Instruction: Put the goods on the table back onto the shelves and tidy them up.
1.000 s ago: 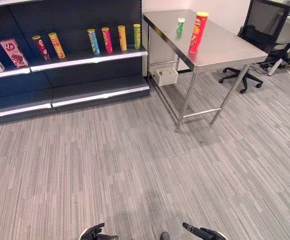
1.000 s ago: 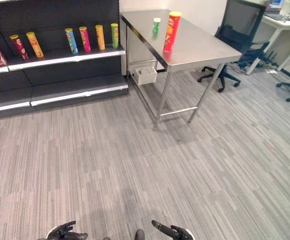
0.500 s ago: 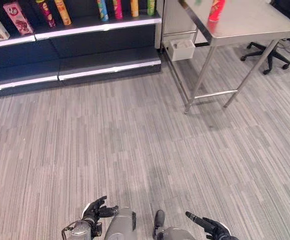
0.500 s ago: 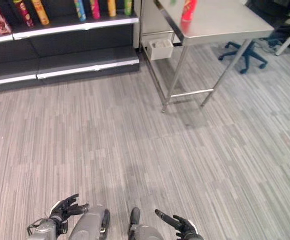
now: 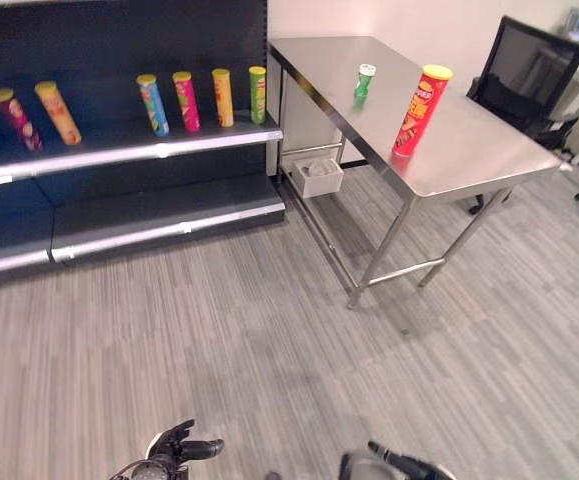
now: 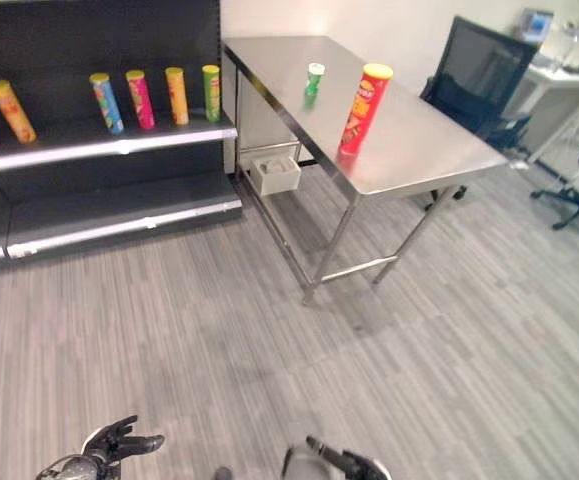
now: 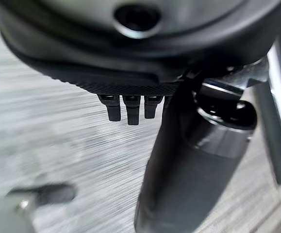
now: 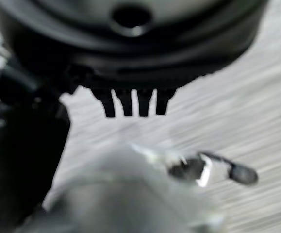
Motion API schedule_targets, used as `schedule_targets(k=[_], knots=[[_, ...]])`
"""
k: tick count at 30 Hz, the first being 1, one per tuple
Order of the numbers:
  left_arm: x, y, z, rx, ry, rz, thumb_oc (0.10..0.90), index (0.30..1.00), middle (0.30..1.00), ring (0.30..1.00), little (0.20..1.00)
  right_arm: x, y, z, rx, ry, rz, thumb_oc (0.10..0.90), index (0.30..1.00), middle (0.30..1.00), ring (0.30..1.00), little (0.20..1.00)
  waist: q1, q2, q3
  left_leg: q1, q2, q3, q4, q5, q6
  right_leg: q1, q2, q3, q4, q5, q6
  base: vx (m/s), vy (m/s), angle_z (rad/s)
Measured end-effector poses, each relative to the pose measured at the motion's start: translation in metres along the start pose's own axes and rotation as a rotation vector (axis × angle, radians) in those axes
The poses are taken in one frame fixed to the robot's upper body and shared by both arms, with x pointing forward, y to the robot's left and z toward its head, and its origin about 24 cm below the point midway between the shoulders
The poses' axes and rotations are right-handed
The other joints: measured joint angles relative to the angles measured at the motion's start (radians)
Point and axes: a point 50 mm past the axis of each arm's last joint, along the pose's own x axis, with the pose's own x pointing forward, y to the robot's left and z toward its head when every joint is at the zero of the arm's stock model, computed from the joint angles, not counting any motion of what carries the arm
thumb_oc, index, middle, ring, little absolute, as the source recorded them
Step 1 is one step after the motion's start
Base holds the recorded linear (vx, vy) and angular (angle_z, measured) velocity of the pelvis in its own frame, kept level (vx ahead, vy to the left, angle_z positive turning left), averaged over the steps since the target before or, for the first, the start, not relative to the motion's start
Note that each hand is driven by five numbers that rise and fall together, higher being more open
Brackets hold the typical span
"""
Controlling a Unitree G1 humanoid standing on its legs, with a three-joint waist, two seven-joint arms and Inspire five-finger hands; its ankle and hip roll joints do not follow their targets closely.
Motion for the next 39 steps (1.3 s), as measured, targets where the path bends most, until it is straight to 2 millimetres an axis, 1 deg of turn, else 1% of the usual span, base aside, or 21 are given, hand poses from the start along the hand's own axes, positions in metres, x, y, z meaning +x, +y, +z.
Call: schedule_targets(k=[1,2,3,5,7,8,9,10,11,15,16,19,21,23,25,27,29,30,32,37,39], knots=[[0.0,-0.001,0.002,0.0,-0.01,-0.004,0.8,0.9,0.9,0.9,0.9,0.001,-0.003,0.004,-0.011,-0.013,-0.006,0.8,0.9,0.9,0.9,0.9,-0.016,0.017,-0.002,0.018,0.003,-0.015,-0.016,-0.003,-0.009,0.016,0.006,-0.07,-0.198,-0.013,-0.025,0.57,-0.161,0.25],[0.0,-0.001,0.002,0.0,-0.01,-0.004,0.8,0.9,0.9,0.9,0.9,0.001,-0.003,0.004,-0.011,-0.013,-0.006,0.8,0.9,0.9,0.9,0.9,-0.016,0.017,-0.002,0.018,0.003,-0.015,-0.016,-0.003,-0.009,0.016,0.006,-0.07,-0.198,-0.013,-0.025,0.37,-0.102,0.58],[0.001,-0.001,0.022,0.006,-0.09,-0.01,0.8,0.9,0.9,0.9,0.9,0.001,-0.006,-0.002,-0.03,0.026,-0.011,0.8,0.9,0.9,0.9,0.9,-0.034,0.008,0.008,0.067,-0.004,-0.04,-0.03,-0.03,-0.05,0.034,0.12,-0.07,-0.708,-0.014,0.041,0.38,-0.087,0.58],[0.002,0.001,0.032,0.016,-0.115,-0.005,0.8,0.9,0.9,0.9,0.9,0.001,-0.002,-0.006,-0.021,0.054,-0.007,0.8,0.9,0.9,0.9,0.9,-0.04,-0.002,0.025,0.112,-0.003,-0.051,-0.016,-0.044,-0.075,0.076,0.236,-0.019,-0.947,0.001,0.052,0.29,-0.068,0.72],[0.001,-0.003,0.025,0.045,-0.098,-0.017,0.8,0.9,0.9,0.9,0.9,-0.004,-0.006,-0.024,-0.018,0.11,-0.019,0.8,0.9,0.9,0.9,0.9,-0.042,-0.036,0.038,0.202,-0.033,-0.041,0.008,-0.055,-0.098,0.158,0.315,-0.034,-0.971,0.032,-0.096,0.34,-0.111,0.6],[0.0,-0.008,0.016,0.049,-0.076,-0.03,0.8,0.9,0.9,0.9,0.9,-0.008,-0.014,-0.036,-0.02,0.15,-0.041,0.8,0.9,0.9,0.9,0.9,-0.055,-0.062,0.028,0.237,-0.053,-0.042,0.042,-0.071,-0.137,0.215,0.329,0.008,-1.018,0.13,-0.218,0.27,-0.102,0.36],[-0.001,-0.015,0.011,0.042,-0.067,-0.046,0.8,0.9,0.9,0.9,0.9,-0.007,-0.021,-0.033,-0.015,0.156,-0.065,0.8,0.9,0.9,0.9,0.9,-0.043,-0.049,0.032,0.24,-0.048,-0.04,0.085,-0.079,-0.176,0.228,0.324,0.007,-1.002,0.207,-0.27,0.23,-0.098,0.23],[-0.001,-0.015,0.011,0.048,-0.066,-0.052,0.8,0.9,0.9,0.9,0.9,-0.006,-0.021,-0.031,-0.016,0.149,-0.068,0.8,0.9,0.9,0.9,0.9,-0.04,-0.061,0.037,0.229,-0.041,-0.039,0.117,-0.14,-0.155,0.243,0.313,0.031,-1.0,0.295,-0.268,0.4,-0.198,0.17],[0.0,-0.016,0.015,0.061,-0.081,-0.052,0.8,0.9,0.9,0.9,0.9,-0.006,-0.02,-0.029,-0.015,0.141,-0.064,0.8,0.9,0.9,0.9,0.9,-0.038,-0.067,0.042,0.216,-0.002,-0.041,0.089,-0.157,-0.134,0.278,0.315,0.049,-1.023,0.317,-0.233,0.35,-0.198,0.35],[-0.001,-0.013,0.026,0.092,-0.138,-0.048,0.8,0.9,0.9,0.9,0.9,0.0,-0.017,-0.007,-0.019,0.063,-0.051,0.8,0.9,0.9,0.9,0.9,-0.031,-0.089,0.052,0.088,0.122,-0.041,0.044,-0.149,-0.19,0.414,0.312,0.056,-1.089,0.292,-0.176,0.2,-0.15,0.1],[-0.002,-0.014,0.027,0.104,-0.141,-0.056,0.8,0.9,0.9,0.9,0.9,0.003,-0.019,0.006,-0.026,0.017,-0.05,0.8,0.9,0.9,0.9,0.9,-0.041,-0.075,0.05,0.043,0.149,-0.042,0.014,-0.109,-0.214,0.42,0.317,0.061,-1.088,0.277,-0.153,0.12,-0.118,-0.48],[-0.002,-0.022,0.033,0.116,-0.163,-0.081,0.8,0.9,0.9,0.9,0.9,0.003,-0.023,0.009,-0.025,0.014,-0.061,0.8,0.9,0.9,0.9,0.9,-0.069,-0.03,0.047,0.024,0.176,-0.043,0.039,-0.057,-0.174,0.459,0.323,0.043,-1.107,0.234,-0.077,0.14,-0.228,0.12],[-0.001,-0.019,0.036,0.101,-0.174,-0.068,0.8,0.9,0.9,0.9,0.9,0.001,-0.022,-0.009,-0.014,0.086,-0.063,0.8,0.9,0.9,0.9,0.9,-0.047,-0.058,0.06,-0.084,0.144,-0.038,0.353,-0.078,-0.213,0.512,0.294,0.054,-1.105,0.208,-0.096,0.06,-0.203,-0.05],[-0.002,-0.017,0.026,0.094,-0.141,-0.063,0.8,0.9,0.9,0.9,0.9,-0.001,-0.026,-0.012,-0.013,0.098,-0.073,0.8,0.9,0.9,0.9,0.9,-0.03,-0.058,0.066,-0.234,0.143,-0.052,0.68,-0.022,-0.265,0.542,0.287,0.062,-1.107,0.191,-0.114,0.06,-0.088,-0.46],[-0.002,-0.015,0.025,0.099,-0.133,-0.058,0.8,0.9,0.9,0.9,0.9,0.002,-0.023,-0.005,-0.023,0.093,-0.068,0.8,0.9,0.9,0.9,0.9,-0.014,-0.078,0.084,-0.353,0.146,-0.06,0.785,-0.035,-0.243,0.566,0.271,0.111,-1.106,0.145,-0.13,0.24,0.015,-0.33],[-0.001,-0.016,0.035,0.116,-0.158,-0.062,0.8,0.9,0.9,0.9,0.9,0.006,-0.019,0.0,-0.017,0.099,-0.064,0.8,0.9,0.9,0.9,0.9,0.004,-0.128,0.12,-0.33,0.129,-0.021,0.409,-0.049,-0.2,0.579,0.228,0.134,-1.107,0.144,-0.106,0.24,0.126,-0.29],[-0.001,-0.018,0.032,0.13,-0.149,-0.073,0.8,0.9,0.9,0.9,0.9,0.007,-0.022,0.008,-0.029,0.071,-0.076,0.8,0.9,0.9,0.9,0.9,0.014,-0.113,0.127,-0.332,0.124,-0.054,0.15,0.021,-0.216,0.603,0.23,0.153,-1.108,0.125,-0.083,0.25,0.14,-0.52],[-0.001,-0.023,0.03,0.15,-0.143,-0.096,0.8,0.9,0.9,0.9,0.9,0.007,-0.028,0.014,-0.044,0.055,-0.096,0.8,0.9,0.9,0.9,0.9,0.018,-0.067,0.125,-0.304,0.12,-0.129,-0.08,0.115,-0.242,0.629,0.251,0.194,-1.116,0.102,-0.056,0.28,0.149,-0.78],[-0.001,-0.026,0.029,0.142,-0.144,-0.101,0.8,0.9,0.9,0.9,0.9,0.006,-0.031,0.012,-0.043,0.063,-0.106,0.8,0.9,0.9,0.9,0.9,0.037,-0.033,0.123,-0.301,0.124,-0.119,-0.039,0.188,-0.223,0.652,0.253,0.217,-1.117,0.085,-0.028,0.22,0.171,-0.9],[-0.002,-0.018,0.032,0.149,-0.159,-0.078,0.8,0.9,0.9,0.9,0.9,0.004,-0.019,-0.006,-0.054,0.103,-0.073,0.8,0.9,0.9,0.9,0.9,0.015,-0.041,0.088,-0.203,0.051,-0.058,-0.096,0.248,-0.139,0.686,0.158,0.219,-1.103,0.045,0.058,0.06,0.157,-0.54],[-0.002,-0.011,0.039,0.159,-0.175,-0.06,0.8,0.9,0.9,0.9,0.9,0.005,-0.01,-0.006,-0.046,0.102,-0.051,0.8,0.9,0.9,0.9,0.9,0.021,-0.04,0.082,-0.198,0.057,-0.001,-0.097,0.236,-0.092,0.605,0.156,0.222,-0.974,0.041,0.104,-0.04,0.089,-0.89]])
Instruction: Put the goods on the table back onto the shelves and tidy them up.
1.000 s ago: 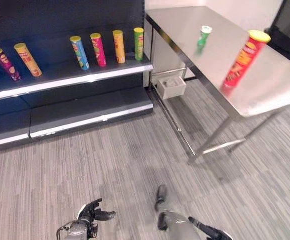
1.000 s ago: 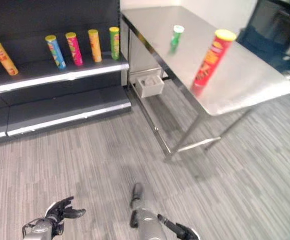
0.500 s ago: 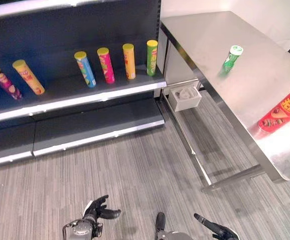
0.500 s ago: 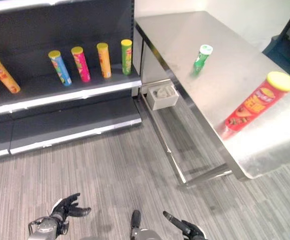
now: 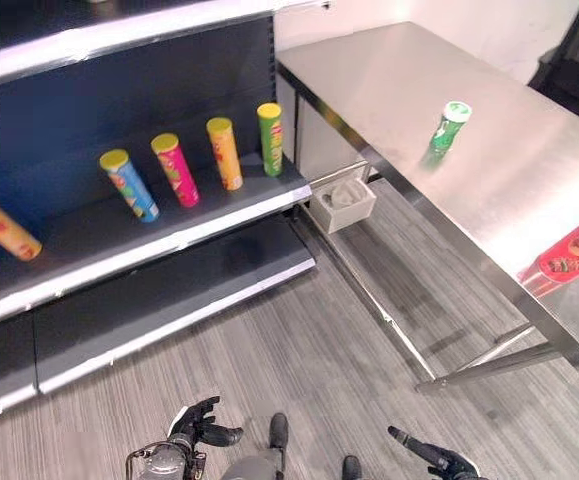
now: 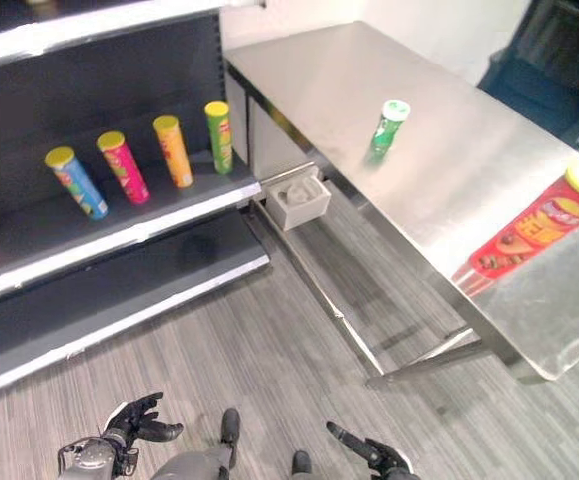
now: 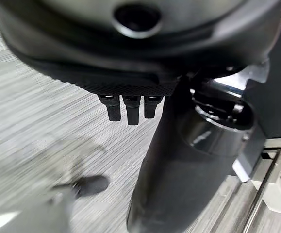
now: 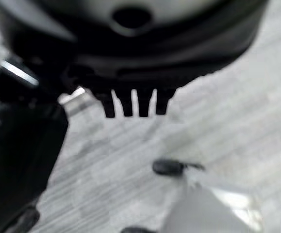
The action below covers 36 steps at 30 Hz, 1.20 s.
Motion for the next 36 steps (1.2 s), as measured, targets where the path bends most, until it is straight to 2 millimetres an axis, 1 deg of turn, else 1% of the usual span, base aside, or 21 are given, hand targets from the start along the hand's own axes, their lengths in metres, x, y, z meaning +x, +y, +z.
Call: schedule_targets(k=[1,2,3,5,6,9,11,13,14,15,18,19,20,23,25,26,27,29,32,34,36], knots=[[0.0,0.004,0.0,0.008,0.0,0.008,0.8,0.9,0.9,0.9,0.9,0.001,0.004,0.006,-0.001,-0.014,0.011,0.8,0.9,0.9,0.9,0.9,0.006,0.012,0.0,-0.001,0.019,0.027,0.001,0.012,0.026,-0.069,0.007,-0.002,0.103,-0.027,0.026,-0.03,0.03,-0.83],[0.0,0.007,0.001,0.014,0.002,0.015,0.8,0.9,0.9,0.9,0.9,0.001,0.006,0.005,0.002,-0.015,0.018,0.8,0.9,0.9,0.9,0.9,-0.009,0.009,-0.002,0.004,0.02,0.029,0.002,0.005,0.039,-0.098,0.006,-0.019,0.144,-0.045,0.046,-0.03,0.012,-0.48],[0.002,0.01,0.005,0.018,-0.004,0.021,0.8,0.9,0.9,0.9,0.9,0.0,0.008,0.003,0.003,-0.012,0.022,0.8,0.9,0.9,0.9,0.9,-0.018,-0.005,0.0,0.017,0.015,0.032,0.001,-0.007,0.046,-0.116,-0.001,-0.028,0.179,-0.053,0.052,0.01,-0.05,-0.18],[0.005,0.012,0.014,0.023,-0.027,0.026,0.8,0.9,0.9,0.9,0.9,0.0,0.006,-0.002,0.004,0.004,0.014,0.8,0.9,0.9,0.9,0.9,-0.009,-0.019,0.005,0.023,0.021,0.062,0.001,-0.01,0.058,-0.17,-0.025,-0.062,0.258,-0.052,0.056,0.08,-0.134,-0.39],[0.005,0.012,0.013,0.021,-0.018,0.028,0.8,0.9,0.9,0.9,0.9,0.0,0.005,0.001,0.012,-0.004,0.006,0.8,0.9,0.9,0.9,0.9,0.0,-0.022,0.006,0.032,0.033,0.101,0.002,-0.023,0.05,-0.161,-0.11,-0.21,0.164,-0.023,0.037,0.07,-0.132,-0.59],[0.005,0.014,0.004,0.02,0.024,0.039,0.8,0.9,0.9,0.9,0.9,0.0,0.003,0.0,0.029,0.0,-0.003,0.8,0.9,0.9,0.9,0.9,-0.013,-0.027,0.005,0.043,0.049,0.106,0.001,-0.049,0.024,-0.121,-0.187,-0.244,-0.023,0.084,0.082,0.12,-0.07,-0.3],[0.003,0.019,-0.005,0.019,0.068,0.055,0.8,0.9,0.9,0.9,0.9,0.0,0.0,-0.002,0.043,0.006,-0.014,0.8,0.9,0.9,0.9,0.9,-0.03,-0.042,-0.003,0.05,0.053,0.105,0.001,-0.055,0.011,-0.104,-0.188,-0.165,-0.099,0.127,0.116,0.13,-0.117,0.04],[-0.001,0.023,-0.017,0.022,0.096,0.066,0.8,0.9,0.9,0.9,0.9,-0.003,-0.003,-0.016,0.059,0.048,-0.025,0.8,0.9,0.9,0.9,0.9,-0.033,-0.079,-0.014,0.077,0.042,0.104,0.001,-0.065,-0.009,-0.08,-0.182,-0.176,-0.122,0.15,0.107,0.14,-0.184,0.1],[-0.006,0.027,-0.027,0.02,0.116,0.076,0.8,0.9,0.9,0.9,0.9,-0.005,-0.007,-0.026,0.078,0.077,-0.038,0.8,0.9,0.9,0.9,0.9,-0.031,-0.108,-0.034,0.092,0.036,0.104,0.001,-0.074,-0.03,-0.062,-0.158,-0.189,-0.141,0.174,0.085,0.12,-0.145,0.09],[-0.01,0.024,-0.036,0.001,0.137,0.075,0.8,0.9,0.9,0.9,0.9,-0.007,-0.019,-0.03,0.115,0.082,-0.077,0.8,0.9,0.9,0.9,0.9,-0.038,-0.099,-0.05,0.102,0.059,0.096,0.001,-0.076,-0.05,-0.049,-0.121,-0.186,-0.142,0.184,0.043,0.11,-0.122,-0.02],[-0.015,0.014,-0.047,-0.016,0.151,0.046,0.8,0.9,0.9,0.9,0.9,-0.015,-0.067,-0.026,0.172,0.056,-0.215,0.8,0.9,0.9,0.9,0.9,-0.04,-0.062,-0.076,0.105,0.125,0.097,0.001,-0.082,-0.084,-0.048,-0.053,-0.186,-0.135,0.16,0.013,0.13,-0.088,-0.07],[-0.015,0.011,-0.047,-0.017,0.149,0.038,0.8,0.9,0.9,0.9,0.9,-0.022,-0.096,-0.014,0.22,-0.009,-0.303,0.8,0.9,0.9,0.9,0.9,-0.046,-0.045,-0.084,0.106,0.143,0.097,0.001,-0.081,-0.087,-0.047,-0.034,-0.186,-0.135,0.154,0.003,0.12,-0.033,-0.07],[-0.016,0.009,-0.046,-0.019,0.135,0.034,0.8,0.9,0.9,0.9,0.9,-0.029,-0.117,-0.002,0.256,-0.084,-0.37,0.8,0.9,0.9,0.9,0.9,-0.058,-0.041,-0.086,0.107,0.149,0.097,0.001,-0.081,-0.088,-0.047,-0.025,-0.187,-0.135,0.151,-0.001,0.14,-0.027,-0.06],[-0.015,0.006,-0.042,-0.012,0.112,0.02,0.8,0.9,0.9,0.9,0.9,-0.054,-0.166,0.034,0.317,-0.287,-0.535,0.8,0.9,0.9,0.9,0.9,-0.084,-0.03,-0.089,0.116,0.168,0.098,0.001,-0.082,-0.098,-0.04,-0.009,-0.185,-0.135,0.147,-0.008,0.07,-0.013,-0.05],[-0.013,0.003,-0.036,0.002,0.096,0.0,0.8,0.9,0.9,0.9,0.9,-0.071,-0.19,0.052,0.351,-0.389,-0.61,0.8,0.9,0.9,0.9,0.9,-0.093,-0.028,-0.09,0.13,0.173,0.098,0.0,-0.088,-0.114,-0.026,-0.004,-0.184,-0.136,0.143,-0.011,0.07,-0.013,-0.01],[-0.012,0.002,-0.036,0.006,0.094,-0.011,0.8,0.9,0.9,0.9,0.9,-0.09,-0.21,0.071,0.337,-0.504,-0.655,0.8,0.9,0.9,0.9,0.9,-0.105,-0.026,-0.092,0.14,0.173,0.1,-0.004,-0.089,-0.118,-0.018,-0.002,-0.18,-0.142,0.139,-0.008,0.06,-0.009,-0.06],[-0.012,0.003,-0.035,0.004,0.092,-0.013,0.8,0.9,0.9,0.9,0.9,-0.096,-0.214,0.081,0.345,-0.55,-0.661,0.8,0.9,0.9,0.9,0.9,-0.107,-0.03,-0.094,0.141,0.174,0.101,-0.004,-0.09,-0.12,-0.018,0.0,-0.177,-0.142,0.132,-0.002,0.04,-0.001,-0.1],[-0.016,0.001,-0.044,0.03,0.117,-0.031,0.8,0.9,0.9,0.9,0.9,-0.127,-0.217,0.12,0.287,-0.754,-0.617,0.8,0.9,0.9,0.9,0.9,-0.122,-0.011,-0.097,0.137,0.173,0.116,-0.004,-0.091,-0.121,-0.031,-0.001,-0.16,-0.142,0.135,-0.005,0.01,0.017,-0.22],[-0.024,-0.002,-0.062,0.039,0.167,-0.057,0.8,0.9,0.9,0.9,0.9,-0.176,-0.206,0.178,0.143,-1.065,-0.52,0.8,0.9,0.9,0.9,0.9,-0.145,0.013,-0.099,0.14,0.174,0.132,-0.004,-0.092,-0.12,-0.038,-0.001,-0.149,-0.142,0.139,-0.007,0.01,0.016,-0.16],[-0.026,-0.004,-0.066,0.055,0.177,-0.073,0.8,0.9,0.9,0.9,0.9,-0.202,-0.2,0.202,0.056,-1.214,-0.471,0.8,0.9,0.9,0.9,0.9,-0.138,0.026,-0.106,0.138,0.176,0.142,-0.004,-0.092,-0.121,-0.046,0.001,-0.133,-0.142,0.141,-0.01,0.01,0.014,-0.12],[-0.026,-0.005,-0.066,0.057,0.176,-0.081,0.8,0.9,0.9,0.9,0.9,-0.216,-0.194,0.221,0.044,-1.317,-0.418,0.8,0.9,0.9,0.9,0.9,-0.114,0.027,-0.107,0.138,0.177,0.145,-0.004,-0.091,-0.122,-0.047,0.003,-0.132,-0.142,0.142,-0.011,0.0,0.006,-0.03]])
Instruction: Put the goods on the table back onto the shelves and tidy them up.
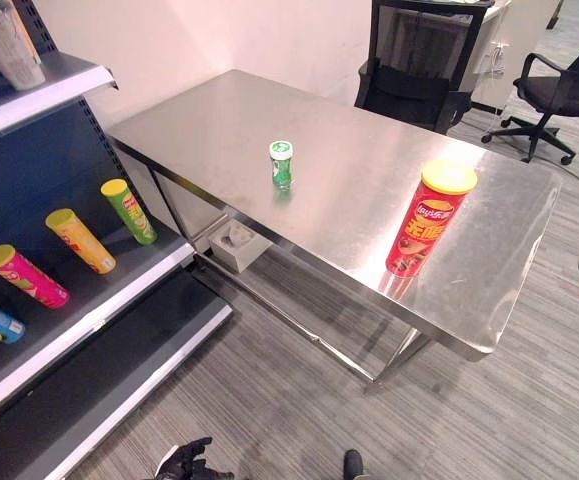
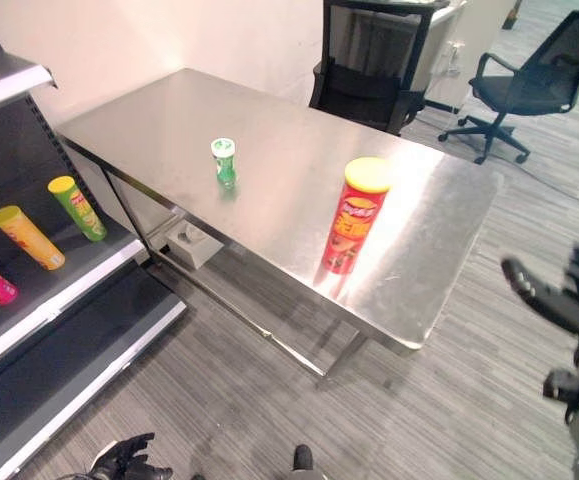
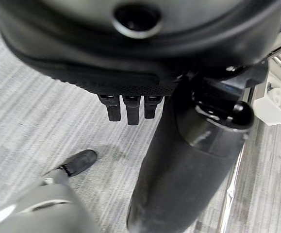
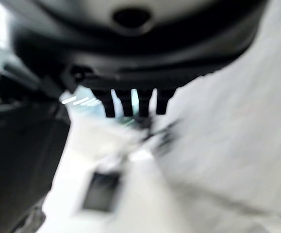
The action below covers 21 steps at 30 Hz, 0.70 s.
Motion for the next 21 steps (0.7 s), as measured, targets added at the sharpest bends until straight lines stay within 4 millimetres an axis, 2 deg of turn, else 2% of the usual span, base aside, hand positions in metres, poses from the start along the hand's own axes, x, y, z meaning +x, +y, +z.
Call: schedule_targets(k=[3,7,9,15,17,21], knots=[[0.0,-0.002,-0.001,-0.001,0.0,-0.01,0.8,0.9,0.9,0.9,0.9,0.01,0.015,0.022,0.071,-0.097,0.08,0.8,0.9,0.9,0.9,0.9,0.024,0.0,0.0,-0.001,-0.003,0.0,0.003,0.0,0.0,0.0,0.0,0.0,0.0,0.001,0.001,0.0,0.0,0.0],[-0.001,-0.003,-0.004,-0.004,0.005,-0.02,0.8,0.9,0.9,0.9,0.9,0.011,0.034,0.033,0.076,-0.143,0.206,0.8,0.9,0.9,0.9,0.9,0.041,-0.009,-0.002,-0.004,-0.005,-0.006,0.004,0.0,0.0,0.001,-0.002,-0.006,0.001,0.009,-0.003,0.01,0.003,0.05],[-0.001,-0.003,-0.003,-0.003,-0.002,-0.026,0.8,0.9,0.9,0.9,0.9,0.011,0.035,0.034,0.073,-0.148,0.226,0.8,0.9,0.9,0.9,0.9,0.057,-0.016,-0.002,-0.006,-0.005,-0.012,0.005,0.0,0.0,0.003,-0.003,-0.012,0.007,0.009,-0.003,0.0,0.008,0.06],[-0.002,-0.003,-0.002,-0.002,-0.017,-0.027,0.8,0.9,0.9,0.9,0.9,0.019,0.043,0.043,0.071,-0.181,0.264,0.8,0.9,0.9,0.9,0.9,0.061,-0.028,-0.005,-0.008,-0.005,-0.028,0.004,0.002,-0.001,0.01,-0.004,-0.031,0.007,0.009,-0.002,0.0,-0.001,0.08],[-0.001,-0.002,0.0,-0.002,-0.023,-0.026,0.8,0.9,0.9,0.9,0.9,0.029,0.047,0.044,-0.028,-0.148,0.326,0.8,0.9,0.9,0.9,0.9,0.066,-0.033,-0.006,-0.008,-0.004,-0.044,0.003,0.002,-0.002,0.022,-0.004,-0.045,0.007,0.005,0.002,-0.01,-0.003,0.19],[-0.001,-0.002,-0.001,-0.002,-0.026,-0.025,0.8,0.9,0.9,0.9,0.9,0.033,0.053,0.037,-0.109,-0.103,0.359,0.8,0.9,0.9,0.9,0.9,0.085,-0.046,-0.006,-0.012,-0.004,-0.056,0.005,0.007,-0.003,0.023,-0.004,-0.058,0.007,0.005,0.002,0.0,-0.003,0.13]])
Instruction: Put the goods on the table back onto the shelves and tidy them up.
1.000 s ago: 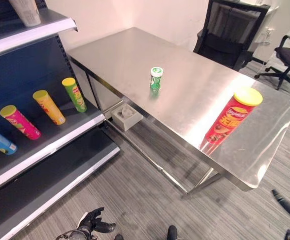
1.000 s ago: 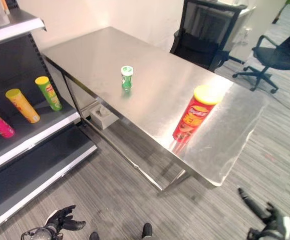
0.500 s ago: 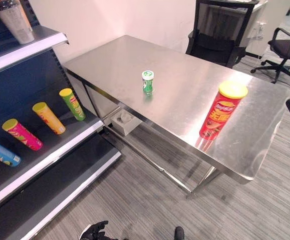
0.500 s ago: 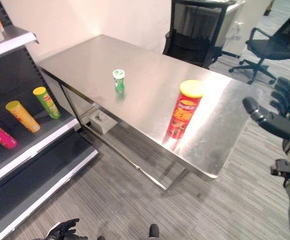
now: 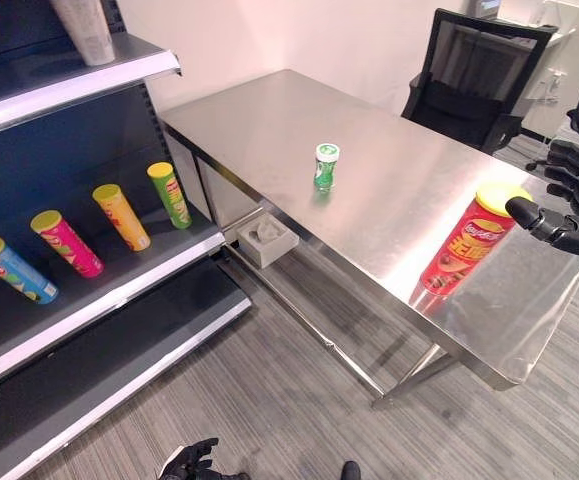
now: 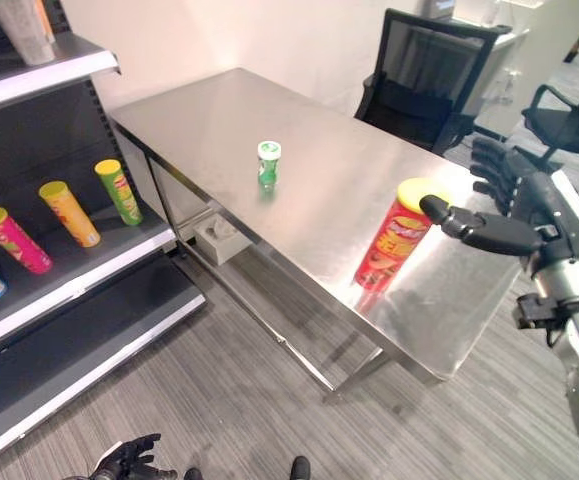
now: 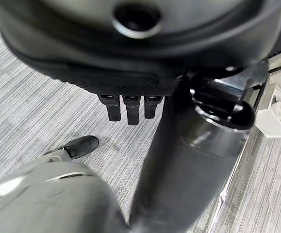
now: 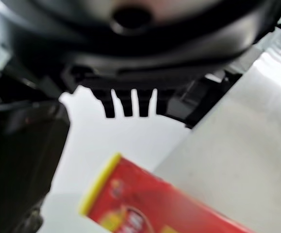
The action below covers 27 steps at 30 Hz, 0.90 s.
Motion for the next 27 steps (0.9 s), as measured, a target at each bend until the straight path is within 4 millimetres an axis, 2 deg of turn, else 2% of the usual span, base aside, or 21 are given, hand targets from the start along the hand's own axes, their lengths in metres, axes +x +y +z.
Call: schedule_targets(k=[4,21,22,23,24,27], knots=[[0.0,0.0,0.002,-0.001,-0.007,0.002,0.8,0.9,0.9,0.9,0.9,0.0,0.005,-0.003,-0.046,0.019,0.029,0.8,0.9,0.9,0.9,0.9,0.02,-0.003,0.0,-0.003,-0.003,-0.005,0.0,0.002,0.0,-0.001,-0.003,-0.003,0.0,0.0,0.0,0.0,-0.001,0.03],[0.0,0.002,0.002,-0.008,-0.007,0.012,0.8,0.9,0.9,0.9,0.9,-0.001,0.01,-0.014,-0.082,0.08,0.051,0.8,0.9,0.9,0.9,0.9,0.023,-0.018,0.004,-0.004,-0.014,-0.025,0.0,0.003,0.002,0.008,-0.015,-0.026,0.0,-0.004,0.003,0.0,-0.001,0.03],[0.0,0.002,0.002,-0.008,-0.007,0.013,0.8,0.9,0.9,0.9,0.9,-0.001,0.01,-0.015,-0.082,0.081,0.053,0.673,0.709,0.709,0.709,0.709,0.023,-0.019,0.004,-0.004,-0.014,-0.025,0.0,0.003,0.002,0.008,-0.016,-0.026,0.0,-0.004,0.003,0.0,0.0,0.0],[0.0,0.003,0.002,-0.007,-0.007,0.014,0.8,0.9,0.9,0.9,0.9,-0.001,0.01,-0.015,-0.082,0.082,0.053,0.502,0.453,0.453,0.453,0.453,0.023,-0.02,0.005,-0.004,-0.014,-0.025,0.0,0.003,0.002,0.008,-0.016,-0.026,0.0,-0.004,0.003,0.0,0.0,0.0],[0.0,0.003,0.002,-0.007,-0.007,0.014,0.8,0.9,0.9,0.9,0.9,-0.001,0.01,-0.015,-0.082,0.082,0.053,0.4,0.3,0.3,0.3,0.3,0.023,-0.02,0.005,-0.004,-0.014,-0.025,0.0,0.003,0.002,0.008,-0.016,-0.026,0.0,-0.004,0.003,0.0,0.0,0.0],[0.0,0.003,0.002,-0.007,-0.007,0.014,0.8,0.9,0.9,0.9,0.9,-0.001,0.014,-0.018,-0.055,0.081,0.043,0.4,0.3,0.3,0.3,0.3,0.023,-0.02,0.005,-0.004,-0.014,-0.026,0.0,0.003,0.002,0.009,-0.015,-0.027,0.0,-0.004,0.004,0.0,0.0,0.0]])
